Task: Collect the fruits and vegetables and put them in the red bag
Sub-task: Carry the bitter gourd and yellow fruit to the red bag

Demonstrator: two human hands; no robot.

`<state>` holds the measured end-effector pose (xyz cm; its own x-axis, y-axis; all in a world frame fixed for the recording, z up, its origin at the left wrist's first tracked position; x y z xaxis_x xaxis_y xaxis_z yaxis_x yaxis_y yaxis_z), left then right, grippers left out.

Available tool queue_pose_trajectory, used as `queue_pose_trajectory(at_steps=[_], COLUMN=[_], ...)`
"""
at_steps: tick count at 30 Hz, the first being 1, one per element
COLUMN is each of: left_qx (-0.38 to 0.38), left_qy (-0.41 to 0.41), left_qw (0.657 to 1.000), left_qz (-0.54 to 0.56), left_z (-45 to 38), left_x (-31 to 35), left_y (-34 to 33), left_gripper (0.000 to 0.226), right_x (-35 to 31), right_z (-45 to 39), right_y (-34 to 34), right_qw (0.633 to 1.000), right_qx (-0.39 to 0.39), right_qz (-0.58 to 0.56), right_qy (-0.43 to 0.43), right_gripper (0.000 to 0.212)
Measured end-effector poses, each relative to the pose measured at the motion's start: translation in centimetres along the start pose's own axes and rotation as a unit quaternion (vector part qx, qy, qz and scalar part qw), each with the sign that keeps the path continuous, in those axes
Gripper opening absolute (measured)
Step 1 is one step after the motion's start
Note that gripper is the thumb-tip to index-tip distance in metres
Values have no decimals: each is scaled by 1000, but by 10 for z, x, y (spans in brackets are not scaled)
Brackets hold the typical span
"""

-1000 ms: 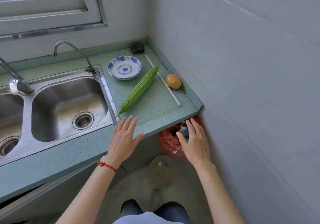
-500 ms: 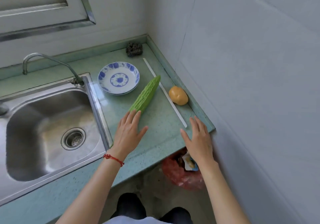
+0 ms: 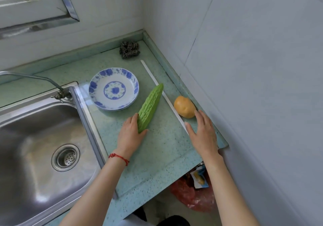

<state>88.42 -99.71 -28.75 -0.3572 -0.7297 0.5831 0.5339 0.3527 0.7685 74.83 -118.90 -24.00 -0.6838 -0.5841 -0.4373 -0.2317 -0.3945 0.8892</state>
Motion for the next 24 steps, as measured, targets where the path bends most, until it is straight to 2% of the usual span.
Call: queue_pose_trajectory(at_steps=[7, 10, 13, 20, 24], left_qx=[54, 56, 52, 53, 57], left_qy=[29, 37, 49, 62, 65], left_qw=[988, 969, 947, 934, 931], left_qz=[144, 237, 312, 347, 355], left_z=[-6, -2, 4, 18, 25], left_x=[-5, -6, -9, -18, -23], left_y=[13, 16, 17, 23, 25], left_gripper=[54, 39, 34, 26, 23], right_x=[-8, -12, -17, -20, -22], right_z=[-30, -44, -54, -63, -65], right_y=[-8, -13, -19, -31, -28], right_qw=[1000, 1000, 1000, 998, 998], right_qx=[-1, -3, 1, 23, 34], right_qz=[-17, -9, -4, 54, 51], right_qy=[-7, -1, 7, 21, 28], right_gripper=[59, 60, 60, 68, 68])
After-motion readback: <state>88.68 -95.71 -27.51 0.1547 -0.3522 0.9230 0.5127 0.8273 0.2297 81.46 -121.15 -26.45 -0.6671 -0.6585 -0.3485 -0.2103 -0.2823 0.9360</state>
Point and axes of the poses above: each hand's wrist, its own z-axis away from the middle knuckle, its own y-axis out of the back of the hand, x = y × z, the point moved 9 cm from there along -z, towards the middle knuckle, and after that the axes turned 8 degrees about -y, right-handed, at the moved point
